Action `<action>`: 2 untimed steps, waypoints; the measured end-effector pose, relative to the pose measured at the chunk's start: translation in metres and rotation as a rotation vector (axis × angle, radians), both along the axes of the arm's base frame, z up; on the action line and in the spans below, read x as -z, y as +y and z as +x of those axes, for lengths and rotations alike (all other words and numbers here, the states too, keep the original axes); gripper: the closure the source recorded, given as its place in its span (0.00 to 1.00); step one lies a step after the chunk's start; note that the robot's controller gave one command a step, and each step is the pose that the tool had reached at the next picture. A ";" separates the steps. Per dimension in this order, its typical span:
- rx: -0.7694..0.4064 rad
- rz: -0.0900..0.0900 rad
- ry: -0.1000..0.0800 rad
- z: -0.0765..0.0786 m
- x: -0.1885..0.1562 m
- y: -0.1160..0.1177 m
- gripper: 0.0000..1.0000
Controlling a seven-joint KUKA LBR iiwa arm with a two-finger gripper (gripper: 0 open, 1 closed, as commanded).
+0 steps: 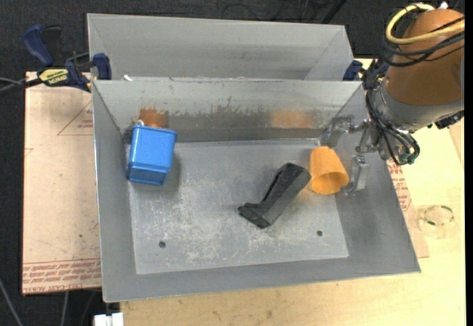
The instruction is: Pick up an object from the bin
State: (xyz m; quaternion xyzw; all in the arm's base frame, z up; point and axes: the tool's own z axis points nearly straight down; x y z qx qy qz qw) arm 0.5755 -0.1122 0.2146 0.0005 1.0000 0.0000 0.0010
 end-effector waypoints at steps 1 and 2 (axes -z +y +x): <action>-0.068 -0.002 -0.005 0.004 0.010 0.002 0.00; -0.315 0.001 0.000 0.014 0.065 0.011 0.00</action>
Offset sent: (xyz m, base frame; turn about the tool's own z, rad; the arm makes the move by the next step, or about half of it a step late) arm 0.0038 0.0132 -0.0508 -0.5994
